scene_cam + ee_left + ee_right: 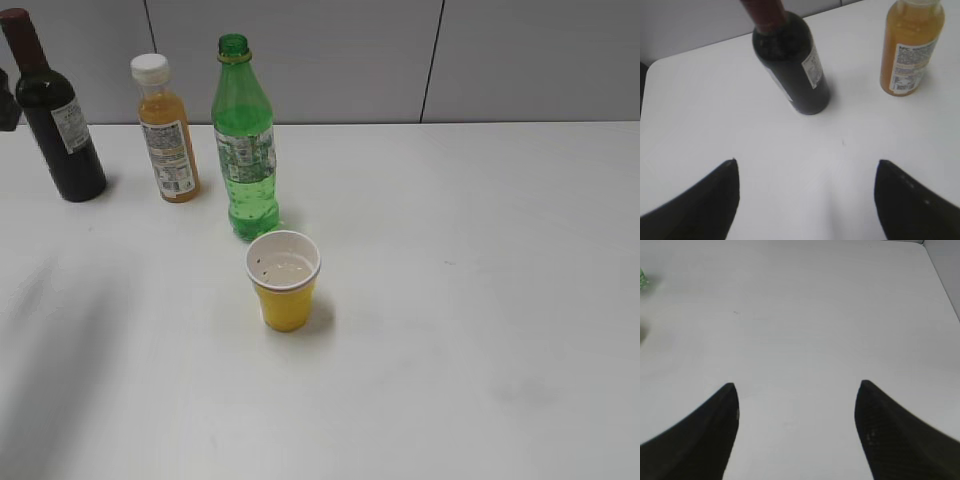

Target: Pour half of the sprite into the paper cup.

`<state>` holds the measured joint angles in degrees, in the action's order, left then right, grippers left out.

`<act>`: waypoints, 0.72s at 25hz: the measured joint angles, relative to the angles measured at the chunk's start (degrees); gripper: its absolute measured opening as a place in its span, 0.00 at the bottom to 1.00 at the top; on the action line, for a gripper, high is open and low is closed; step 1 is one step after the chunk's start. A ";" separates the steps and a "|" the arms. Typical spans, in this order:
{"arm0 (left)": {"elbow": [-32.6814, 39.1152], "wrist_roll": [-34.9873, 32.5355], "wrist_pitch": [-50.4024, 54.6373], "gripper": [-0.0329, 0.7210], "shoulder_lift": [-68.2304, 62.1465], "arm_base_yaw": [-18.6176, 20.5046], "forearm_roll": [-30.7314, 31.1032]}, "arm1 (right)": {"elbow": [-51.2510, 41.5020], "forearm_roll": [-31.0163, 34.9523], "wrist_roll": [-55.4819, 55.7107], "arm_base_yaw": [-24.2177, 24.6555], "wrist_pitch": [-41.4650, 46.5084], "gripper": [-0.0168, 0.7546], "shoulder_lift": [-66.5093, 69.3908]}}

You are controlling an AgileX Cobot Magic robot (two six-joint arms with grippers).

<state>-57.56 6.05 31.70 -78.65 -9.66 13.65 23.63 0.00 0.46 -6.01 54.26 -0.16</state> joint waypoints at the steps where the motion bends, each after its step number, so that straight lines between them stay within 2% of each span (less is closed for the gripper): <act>1: -1.39 -1.74 2.03 0.89 0.00 0.95 -2.22 | 0.00 0.00 0.00 0.00 0.00 0.73 0.00; 5: -5.43 -9.23 8.37 0.88 0.21 5.69 -11.07 | 0.00 0.00 0.00 0.00 0.00 0.73 0.00; 8: -5.91 -10.87 12.87 0.87 1.21 8.06 -12.84 | 0.00 0.00 0.00 0.00 0.00 0.73 0.00; 13: -4.96 -13.25 21.53 0.85 4.06 8.53 -15.35 | 0.00 0.00 0.00 0.00 0.00 0.73 0.00; 18: 3.17 -15.91 24.09 0.84 12.36 8.53 -21.41 | 0.00 0.00 0.00 0.00 0.00 0.73 0.00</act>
<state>-54.39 -9.86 55.79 -66.29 -1.13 -7.75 23.63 0.00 0.46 -6.01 54.26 -0.16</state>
